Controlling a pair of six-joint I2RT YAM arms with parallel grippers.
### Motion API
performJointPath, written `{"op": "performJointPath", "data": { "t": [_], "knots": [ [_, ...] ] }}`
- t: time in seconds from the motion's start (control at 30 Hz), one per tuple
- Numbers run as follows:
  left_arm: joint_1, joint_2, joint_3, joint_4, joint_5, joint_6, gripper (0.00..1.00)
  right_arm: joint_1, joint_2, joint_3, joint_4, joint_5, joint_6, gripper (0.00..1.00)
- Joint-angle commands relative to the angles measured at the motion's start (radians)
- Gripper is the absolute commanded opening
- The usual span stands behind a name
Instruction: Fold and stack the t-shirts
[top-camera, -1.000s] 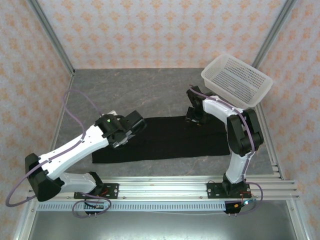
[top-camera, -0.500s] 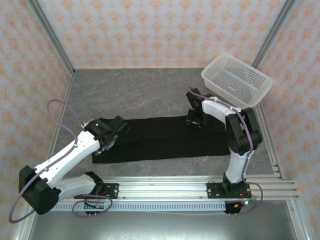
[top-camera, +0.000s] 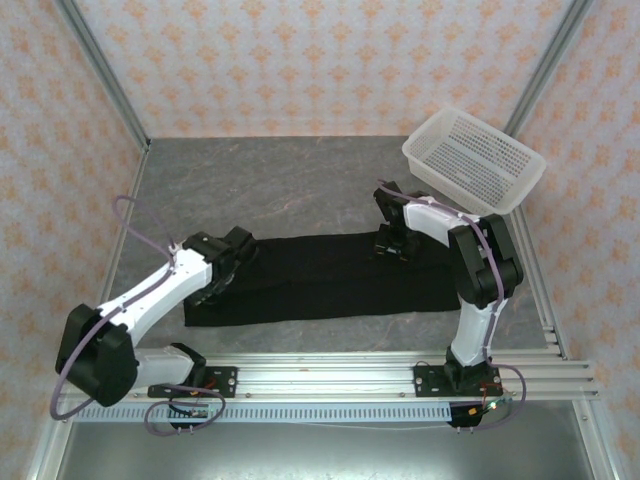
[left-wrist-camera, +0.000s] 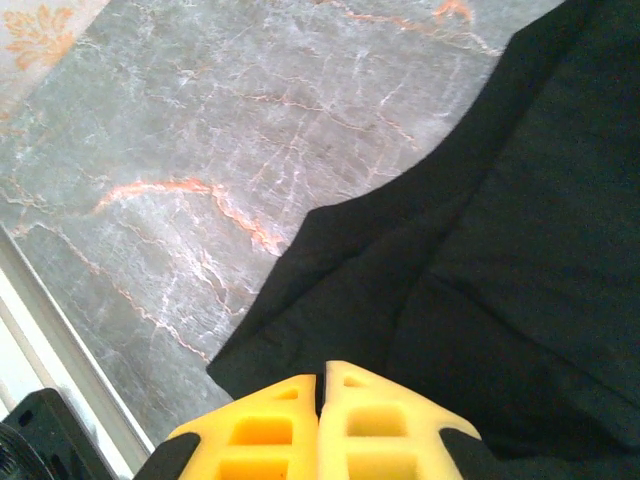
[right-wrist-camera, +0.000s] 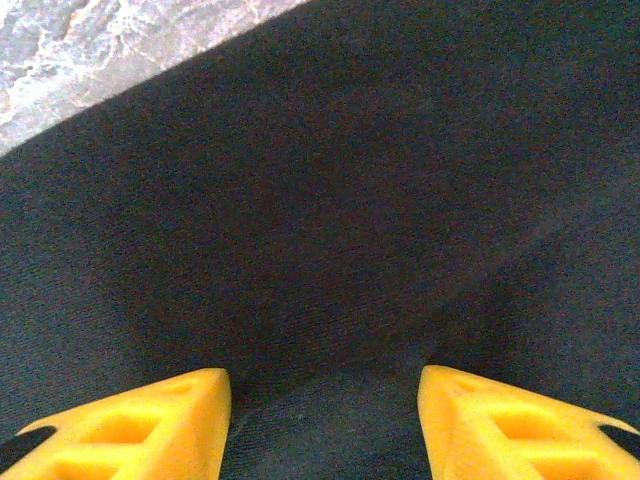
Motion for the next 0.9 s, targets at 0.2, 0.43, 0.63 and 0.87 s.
{"op": "performJointPath", "data": {
  "t": [0.2, 0.43, 0.63, 0.87],
  "knots": [
    [0.118, 0.225, -0.030, 0.095, -0.020, 0.022, 0.00, -0.005, -0.043, -0.042, -0.029, 0.036, 0.017, 0.54],
    [0.171, 0.290, 0.077, 0.059, 0.029, 0.044, 0.62, -0.006, -0.125, -0.019, -0.055, 0.048, 0.011, 0.56],
    [0.217, 0.172, 0.216, 0.152, 0.025, 0.161, 0.65, -0.006, -0.155, -0.016, -0.042, 0.022, -0.006, 0.56],
    [0.410, 0.329, 0.256, 0.418, 0.289, 0.353, 0.60, -0.021, -0.125, -0.008, -0.013, -0.027, -0.017, 0.56]
  ]
}}
